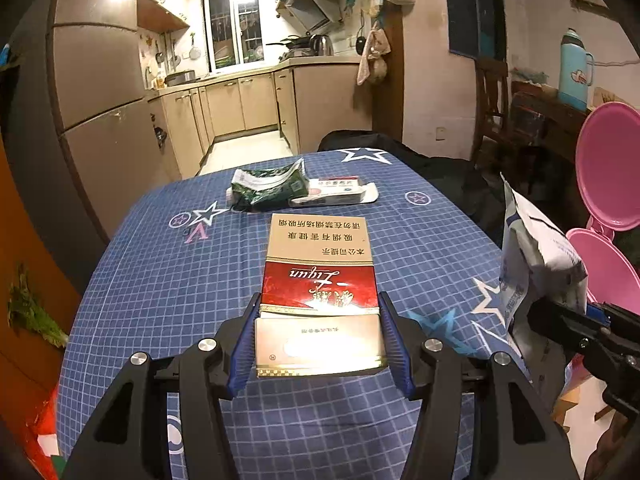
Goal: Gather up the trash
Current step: 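Lift the cigarette box and pouch off the table, then carry both items over the pink bin and open both tools to drop them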
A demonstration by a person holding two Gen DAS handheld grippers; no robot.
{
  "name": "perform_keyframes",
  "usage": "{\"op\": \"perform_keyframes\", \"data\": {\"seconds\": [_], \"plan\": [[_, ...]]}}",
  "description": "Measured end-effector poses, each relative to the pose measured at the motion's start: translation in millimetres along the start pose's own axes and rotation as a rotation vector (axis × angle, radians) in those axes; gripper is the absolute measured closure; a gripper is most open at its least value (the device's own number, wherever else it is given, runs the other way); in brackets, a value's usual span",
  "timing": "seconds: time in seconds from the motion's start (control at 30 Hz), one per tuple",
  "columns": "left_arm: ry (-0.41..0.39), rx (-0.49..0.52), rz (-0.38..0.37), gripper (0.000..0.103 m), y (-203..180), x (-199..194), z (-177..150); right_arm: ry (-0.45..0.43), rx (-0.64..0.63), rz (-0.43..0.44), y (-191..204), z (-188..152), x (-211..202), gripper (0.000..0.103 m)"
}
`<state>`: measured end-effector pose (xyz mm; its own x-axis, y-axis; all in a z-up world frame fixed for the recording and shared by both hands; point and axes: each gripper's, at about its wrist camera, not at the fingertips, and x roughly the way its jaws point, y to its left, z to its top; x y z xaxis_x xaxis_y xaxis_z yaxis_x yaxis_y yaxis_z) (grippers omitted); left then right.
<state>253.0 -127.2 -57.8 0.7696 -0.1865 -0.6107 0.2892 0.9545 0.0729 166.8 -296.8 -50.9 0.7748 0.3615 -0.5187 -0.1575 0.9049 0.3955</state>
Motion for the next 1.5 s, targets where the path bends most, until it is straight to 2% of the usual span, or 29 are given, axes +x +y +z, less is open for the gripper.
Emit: {"op": "perform_keyframes", "data": {"seconds": [0.53,1.5], "plan": [[-0.035,0.097,-0.056,0.046,-53.2,-2.3,15.7,-0.092,0.033,-0.094,-29.1,2.8,-46.2,0.078],[-0.088,0.331,-0.203,0.046,-190.5,-4.9,27.3,-0.283,0.207,-0.325,-137.8,-8.7,-158.2,0.078]]}}
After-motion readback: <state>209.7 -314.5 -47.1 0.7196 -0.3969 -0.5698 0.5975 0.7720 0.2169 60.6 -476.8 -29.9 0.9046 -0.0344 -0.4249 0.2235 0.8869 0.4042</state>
